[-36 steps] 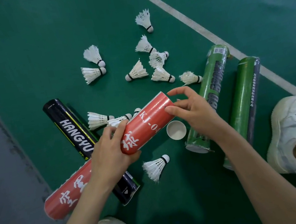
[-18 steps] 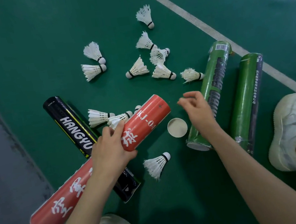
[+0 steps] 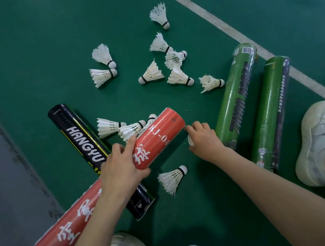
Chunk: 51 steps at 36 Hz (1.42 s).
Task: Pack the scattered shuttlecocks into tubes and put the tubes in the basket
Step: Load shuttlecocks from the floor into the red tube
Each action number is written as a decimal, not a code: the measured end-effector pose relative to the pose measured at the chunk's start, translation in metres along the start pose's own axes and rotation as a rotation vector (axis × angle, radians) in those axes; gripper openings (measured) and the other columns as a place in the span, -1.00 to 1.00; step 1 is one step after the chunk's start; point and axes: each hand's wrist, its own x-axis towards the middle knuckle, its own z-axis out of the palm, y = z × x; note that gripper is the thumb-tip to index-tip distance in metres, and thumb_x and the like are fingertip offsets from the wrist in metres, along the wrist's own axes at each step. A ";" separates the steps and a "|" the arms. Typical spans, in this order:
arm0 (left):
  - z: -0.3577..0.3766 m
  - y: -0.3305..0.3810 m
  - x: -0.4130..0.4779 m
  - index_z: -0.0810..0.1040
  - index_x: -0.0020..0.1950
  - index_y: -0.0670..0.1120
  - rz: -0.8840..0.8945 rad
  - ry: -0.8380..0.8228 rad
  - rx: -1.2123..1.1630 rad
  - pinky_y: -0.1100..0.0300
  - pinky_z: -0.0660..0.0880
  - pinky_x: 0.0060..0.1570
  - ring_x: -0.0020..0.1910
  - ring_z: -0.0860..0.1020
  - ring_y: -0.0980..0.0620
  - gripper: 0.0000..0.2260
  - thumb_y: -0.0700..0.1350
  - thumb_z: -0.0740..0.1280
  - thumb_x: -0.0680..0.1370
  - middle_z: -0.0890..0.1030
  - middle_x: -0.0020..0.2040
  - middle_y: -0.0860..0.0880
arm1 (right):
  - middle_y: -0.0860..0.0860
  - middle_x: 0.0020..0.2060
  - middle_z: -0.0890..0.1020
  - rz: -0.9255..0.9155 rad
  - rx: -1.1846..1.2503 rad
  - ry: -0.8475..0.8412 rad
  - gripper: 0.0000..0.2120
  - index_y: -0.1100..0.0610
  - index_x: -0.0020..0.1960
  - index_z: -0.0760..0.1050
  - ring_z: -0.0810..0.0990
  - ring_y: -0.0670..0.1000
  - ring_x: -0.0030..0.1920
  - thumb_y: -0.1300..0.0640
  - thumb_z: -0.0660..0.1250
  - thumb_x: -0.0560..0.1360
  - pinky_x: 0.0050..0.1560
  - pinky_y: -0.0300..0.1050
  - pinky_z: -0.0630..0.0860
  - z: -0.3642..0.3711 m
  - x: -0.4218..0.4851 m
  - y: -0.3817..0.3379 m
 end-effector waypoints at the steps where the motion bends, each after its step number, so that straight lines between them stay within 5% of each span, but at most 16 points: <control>1: 0.000 0.001 0.000 0.08 0.50 0.12 0.000 -0.002 -0.005 0.01 0.48 0.11 0.10 0.47 -0.02 -0.17 0.19 0.46 0.36 0.34 0.18 -0.01 | 0.10 0.28 0.35 0.023 0.112 0.043 -0.45 0.12 0.42 0.24 0.31 0.13 0.27 0.11 0.34 0.50 0.25 0.02 0.36 -0.002 0.001 0.001; 5: -0.003 0.003 -0.002 0.09 0.49 0.12 0.011 0.004 -0.024 0.02 0.47 0.10 0.10 0.47 -0.02 -0.18 0.18 0.46 0.36 0.34 0.18 0.00 | 0.05 0.22 0.41 0.296 0.897 0.297 -0.53 0.05 0.33 0.38 0.44 0.05 0.19 -0.02 0.39 0.47 0.14 -0.08 0.48 -0.035 0.010 -0.003; 8: -0.005 0.006 -0.003 0.11 0.48 0.13 0.043 0.016 -0.042 0.02 0.48 0.09 0.09 0.47 -0.02 -0.17 0.17 0.48 0.34 0.34 0.17 0.00 | 0.06 0.20 0.49 0.268 1.304 0.270 -0.73 -0.01 0.24 0.46 0.53 0.02 0.11 -0.02 0.26 0.56 -0.08 -0.19 0.50 -0.063 0.009 -0.014; 13: -0.007 0.016 -0.008 0.12 0.49 0.14 0.106 0.051 -0.074 0.06 0.47 0.06 0.07 0.47 0.00 -0.17 0.18 0.48 0.33 0.34 0.17 0.02 | 0.11 0.09 0.55 0.074 1.344 0.121 -0.72 -0.09 0.25 0.47 0.54 -0.03 -0.04 -0.01 0.04 0.66 -0.01 -0.21 0.50 -0.081 -0.010 -0.033; 19: -0.009 0.022 -0.010 0.17 0.46 0.15 0.134 0.074 -0.151 0.11 0.46 -0.01 0.02 0.46 0.03 -0.19 0.18 0.50 0.31 0.31 0.10 0.09 | -0.06 0.13 0.56 0.000 1.314 0.186 -0.63 -0.11 0.37 0.42 0.54 -0.16 0.08 -0.08 -0.01 0.66 0.04 -0.45 0.41 -0.087 -0.026 -0.033; 26: -0.010 0.021 -0.014 0.22 0.48 0.15 0.145 0.110 -0.184 0.15 0.46 -0.06 -0.01 0.47 0.06 -0.18 0.16 0.52 0.29 0.33 0.10 0.11 | -0.09 -0.09 0.58 -0.006 1.260 0.267 -0.76 -0.32 0.21 0.43 0.58 -0.10 -0.11 -0.08 0.22 0.58 0.04 0.01 0.60 -0.082 -0.035 -0.036; 35: -0.014 0.030 -0.011 0.25 0.46 0.14 0.143 0.170 -0.234 0.14 0.46 -0.02 -0.04 0.44 0.09 -0.19 0.13 0.53 0.28 0.34 0.09 0.12 | -0.03 -0.19 0.57 0.040 1.303 0.411 -0.79 -0.26 0.16 0.54 0.54 -0.08 -0.19 -0.03 0.27 0.58 -0.03 0.04 0.58 -0.094 -0.031 -0.041; 43: -0.012 0.026 -0.009 0.25 0.48 0.12 0.183 0.176 -0.156 0.12 0.47 0.01 0.04 0.52 0.00 -0.18 0.13 0.53 0.29 0.40 0.18 0.07 | -0.14 -0.22 0.59 0.079 1.401 0.473 -0.77 -0.06 0.16 0.60 0.49 -0.17 -0.23 0.08 0.21 0.61 -0.14 -0.27 0.47 -0.088 -0.036 -0.043; 51: -0.012 0.032 -0.001 0.19 0.49 0.15 0.186 0.119 -0.112 0.09 0.47 0.06 0.11 0.51 -0.01 -0.16 0.16 0.51 0.30 0.40 0.22 0.08 | -0.19 -0.13 0.58 0.106 1.405 0.475 -0.73 -0.12 0.23 0.52 0.52 -0.29 -0.19 0.02 0.09 0.66 -0.10 -0.37 0.49 -0.079 -0.034 -0.041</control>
